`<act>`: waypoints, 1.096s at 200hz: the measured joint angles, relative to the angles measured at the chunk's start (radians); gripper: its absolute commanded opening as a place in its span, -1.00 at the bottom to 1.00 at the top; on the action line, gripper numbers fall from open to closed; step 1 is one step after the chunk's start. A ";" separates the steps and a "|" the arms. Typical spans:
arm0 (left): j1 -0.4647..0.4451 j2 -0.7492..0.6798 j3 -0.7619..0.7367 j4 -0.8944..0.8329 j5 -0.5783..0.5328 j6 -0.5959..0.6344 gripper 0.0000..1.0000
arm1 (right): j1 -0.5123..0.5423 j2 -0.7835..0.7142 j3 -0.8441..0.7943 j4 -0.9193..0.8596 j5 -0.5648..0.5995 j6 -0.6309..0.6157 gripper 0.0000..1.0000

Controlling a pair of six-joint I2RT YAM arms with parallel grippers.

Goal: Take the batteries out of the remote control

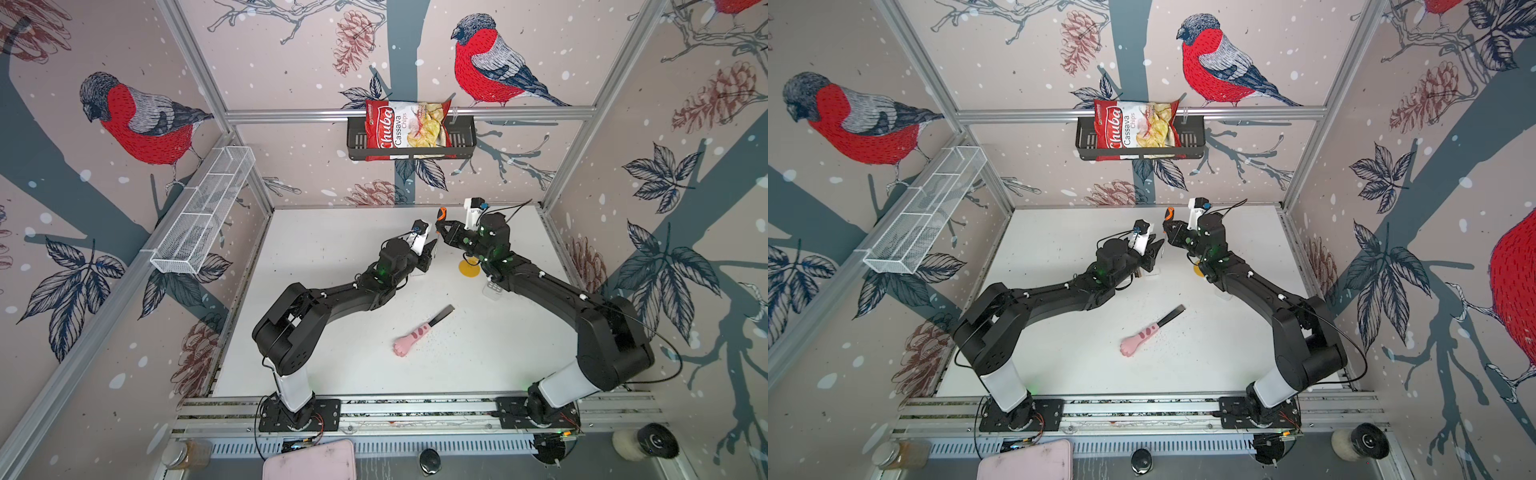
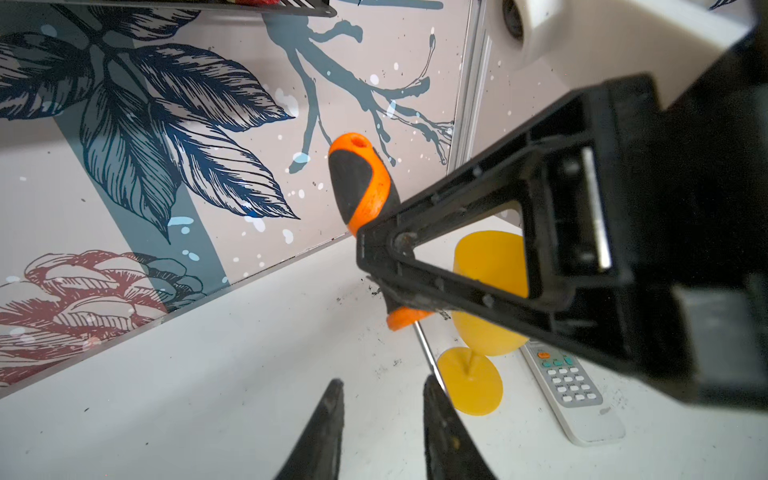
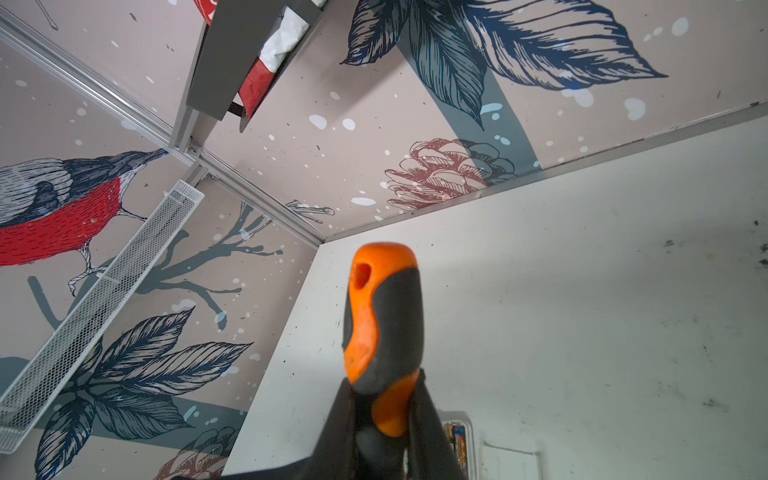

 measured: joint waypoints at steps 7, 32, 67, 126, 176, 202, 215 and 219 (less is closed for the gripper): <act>0.000 0.004 0.006 -0.001 0.006 -0.001 -0.31 | 0.000 -0.002 -0.002 0.000 0.004 0.000 -1.00; 0.001 0.013 0.023 -0.006 0.034 -0.018 -0.28 | -0.002 -0.004 -0.014 0.002 0.018 -0.001 -1.00; 0.001 0.019 0.025 -0.002 0.108 -0.074 -0.27 | -0.001 -0.013 -0.031 0.007 0.027 -0.001 -1.00; -0.002 0.047 0.046 0.002 0.200 -0.142 -0.39 | 0.000 -0.063 -0.056 0.030 0.026 -0.004 -1.00; -0.002 0.055 0.062 -0.011 0.177 -0.159 -0.89 | -0.002 -0.087 -0.072 0.039 0.037 -0.008 -1.00; 0.007 0.057 0.089 -0.047 0.161 -0.156 -1.00 | -0.010 -0.092 -0.076 0.053 0.035 -0.007 -0.87; 0.011 0.057 0.094 -0.058 0.173 -0.144 -1.00 | -0.016 -0.101 -0.084 0.052 0.026 -0.008 -0.64; 0.014 0.057 0.094 -0.060 0.178 -0.140 -1.00 | -0.019 -0.103 -0.086 0.053 0.023 -0.008 -0.54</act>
